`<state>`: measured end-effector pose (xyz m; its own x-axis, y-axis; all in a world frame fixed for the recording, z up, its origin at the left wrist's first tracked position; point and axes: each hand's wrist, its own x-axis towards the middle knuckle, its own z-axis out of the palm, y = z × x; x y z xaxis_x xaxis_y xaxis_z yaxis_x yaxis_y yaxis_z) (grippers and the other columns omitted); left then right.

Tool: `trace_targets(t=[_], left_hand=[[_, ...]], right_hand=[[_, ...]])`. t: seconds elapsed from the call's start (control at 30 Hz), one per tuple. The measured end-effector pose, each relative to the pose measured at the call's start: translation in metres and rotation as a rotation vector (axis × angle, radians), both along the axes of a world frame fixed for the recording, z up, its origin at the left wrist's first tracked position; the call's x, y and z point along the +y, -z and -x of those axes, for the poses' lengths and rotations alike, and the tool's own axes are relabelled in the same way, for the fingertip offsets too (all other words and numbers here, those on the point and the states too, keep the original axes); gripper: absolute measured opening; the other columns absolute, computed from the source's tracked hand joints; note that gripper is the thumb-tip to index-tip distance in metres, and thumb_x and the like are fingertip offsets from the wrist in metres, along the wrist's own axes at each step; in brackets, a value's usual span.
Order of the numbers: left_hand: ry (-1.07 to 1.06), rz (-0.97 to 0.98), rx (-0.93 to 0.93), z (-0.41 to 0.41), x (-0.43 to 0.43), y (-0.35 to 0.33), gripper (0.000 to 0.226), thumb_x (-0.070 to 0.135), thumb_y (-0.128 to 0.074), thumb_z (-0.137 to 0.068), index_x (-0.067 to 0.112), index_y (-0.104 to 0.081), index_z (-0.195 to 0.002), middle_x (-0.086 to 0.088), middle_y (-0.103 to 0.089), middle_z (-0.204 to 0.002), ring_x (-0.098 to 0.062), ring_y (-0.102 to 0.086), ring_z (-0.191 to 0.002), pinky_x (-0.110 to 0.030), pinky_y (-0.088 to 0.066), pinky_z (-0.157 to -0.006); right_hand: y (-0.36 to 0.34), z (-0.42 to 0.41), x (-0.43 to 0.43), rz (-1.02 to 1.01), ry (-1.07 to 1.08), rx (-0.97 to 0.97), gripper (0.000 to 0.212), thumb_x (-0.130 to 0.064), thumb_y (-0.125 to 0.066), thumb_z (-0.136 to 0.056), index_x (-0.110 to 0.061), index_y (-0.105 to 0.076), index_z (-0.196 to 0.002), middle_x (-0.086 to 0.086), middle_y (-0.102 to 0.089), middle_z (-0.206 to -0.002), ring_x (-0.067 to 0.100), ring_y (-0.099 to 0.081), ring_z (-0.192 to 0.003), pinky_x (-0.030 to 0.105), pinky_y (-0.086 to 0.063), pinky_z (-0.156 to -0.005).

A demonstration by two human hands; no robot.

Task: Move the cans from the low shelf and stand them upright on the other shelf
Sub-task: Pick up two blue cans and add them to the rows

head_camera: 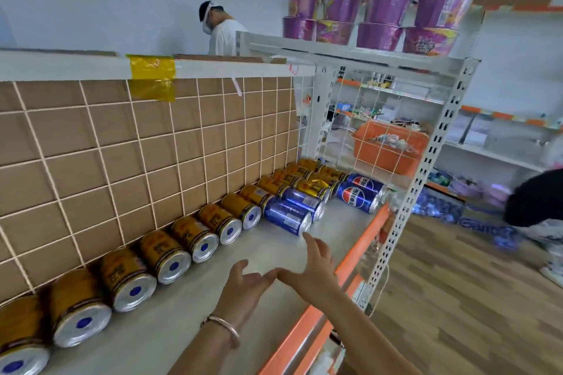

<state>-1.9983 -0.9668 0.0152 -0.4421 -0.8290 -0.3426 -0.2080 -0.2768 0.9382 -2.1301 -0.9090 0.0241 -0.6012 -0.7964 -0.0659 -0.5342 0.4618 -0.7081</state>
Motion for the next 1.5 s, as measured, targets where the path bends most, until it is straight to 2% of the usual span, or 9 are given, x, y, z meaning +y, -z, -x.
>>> trace_targets(t=[0.2,0.53,0.63,0.73,0.87,1.1,1.2,1.3,1.5], left_hand=[[-0.063,-0.112,0.032,0.044,-0.033,0.004,0.037,0.022,-0.065,-0.084,0.018,-0.048,-0.117,-0.005,-0.064,-0.096,-0.026,-0.062,-0.102,-0.038,-0.048,-0.096],[-0.190,-0.185,0.129,0.105,-0.058,-0.005,0.033,0.023,-0.062,-0.056,0.015,-0.055,-0.087,-0.007,-0.056,-0.079,-0.022,-0.052,-0.075,-0.027,-0.041,-0.068],[-0.302,-0.325,0.244,0.121,-0.063,-0.001,0.015,0.005,-0.060,-0.080,0.010,-0.049,-0.071,-0.009,-0.048,-0.069,-0.020,-0.043,-0.063,-0.025,-0.036,-0.058],[-0.387,-0.425,0.330,0.133,-0.069,0.016,0.022,0.014,-0.051,-0.094,0.002,-0.053,-0.075,-0.015,-0.054,-0.075,-0.024,-0.050,-0.066,-0.028,-0.046,-0.059],[-0.382,-0.487,0.396,0.145,-0.071,0.018,0.031,0.032,-0.065,-0.084,0.003,-0.064,-0.095,-0.022,-0.072,-0.090,-0.036,-0.066,-0.088,-0.044,-0.054,-0.080],[-0.459,-0.541,0.582,0.148,-0.063,0.024,0.048,0.028,-0.068,-0.066,-0.002,-0.063,-0.103,-0.023,-0.072,-0.088,-0.032,-0.070,-0.072,-0.042,-0.054,-0.071],[-0.571,-0.487,0.440,0.144,-0.057,0.025,0.036,0.022,-0.071,-0.077,-0.004,-0.061,-0.099,-0.023,-0.072,-0.082,-0.030,-0.070,-0.062,-0.037,-0.056,-0.052],[-0.631,-0.432,0.357,0.137,-0.051,0.025,0.038,0.024,-0.075,-0.075,-0.006,-0.062,-0.094,-0.024,-0.071,-0.081,-0.033,-0.068,-0.067,-0.037,-0.056,-0.057],[-0.630,-0.365,0.268,0.128,-0.040,0.031,0.058,0.032,-0.084,-0.061,-0.007,-0.065,-0.100,-0.025,-0.072,-0.088,-0.038,-0.069,-0.082,-0.044,-0.056,-0.078]], right_hand=[[-0.006,0.055,-0.053,-0.174,-0.078,0.258,0.086,-0.049,-0.063,-0.083,-0.030,-0.011,-0.149,-0.002,-0.007,-0.158,0.026,-0.013,-0.144,0.045,-0.019,-0.114],[0.005,0.115,-0.110,-0.343,-0.319,0.792,0.081,-0.058,-0.061,-0.078,-0.014,-0.033,-0.139,0.012,-0.038,-0.140,0.031,-0.037,-0.128,0.040,-0.031,-0.104],[0.000,0.126,-0.115,-0.313,-0.305,0.444,0.060,-0.063,-0.059,-0.075,-0.017,-0.055,-0.114,0.007,-0.058,-0.115,0.025,-0.055,-0.106,0.034,-0.044,-0.091],[-0.002,0.136,-0.112,-0.175,-0.199,-0.403,0.037,-0.051,-0.062,-0.079,-0.015,-0.061,-0.080,0.003,-0.064,-0.075,0.018,-0.060,-0.069,0.027,-0.048,-0.065],[0.006,0.144,-0.101,-0.147,-0.212,-1.017,0.038,-0.044,-0.056,-0.087,-0.009,-0.068,-0.097,0.010,-0.065,-0.072,0.018,-0.058,-0.052,0.023,-0.043,-0.047],[-0.021,0.173,-0.104,-0.241,-0.642,-0.119,0.046,-0.056,-0.045,-0.091,-0.024,-0.059,-0.061,-0.007,-0.061,-0.059,0.003,-0.054,-0.054,0.019,-0.043,-0.061],[-0.016,0.187,-0.121,-0.013,-0.469,0.182,0.018,-0.037,-0.051,-0.091,-0.027,-0.062,-0.100,-0.003,-0.063,-0.099,0.012,-0.059,-0.092,0.030,-0.051,-0.084],[-0.006,0.196,-0.132,-0.129,-0.419,0.288,0.057,-0.042,-0.052,-0.090,-0.021,-0.038,-0.141,0.003,-0.043,-0.140,0.022,-0.040,-0.127,0.035,-0.038,-0.103],[0.000,0.184,-0.115,-0.125,-0.600,0.550,0.068,-0.054,-0.065,-0.077,-0.033,-0.036,-0.135,-0.002,-0.032,-0.134,0.021,-0.031,-0.127,0.035,-0.031,-0.107]])
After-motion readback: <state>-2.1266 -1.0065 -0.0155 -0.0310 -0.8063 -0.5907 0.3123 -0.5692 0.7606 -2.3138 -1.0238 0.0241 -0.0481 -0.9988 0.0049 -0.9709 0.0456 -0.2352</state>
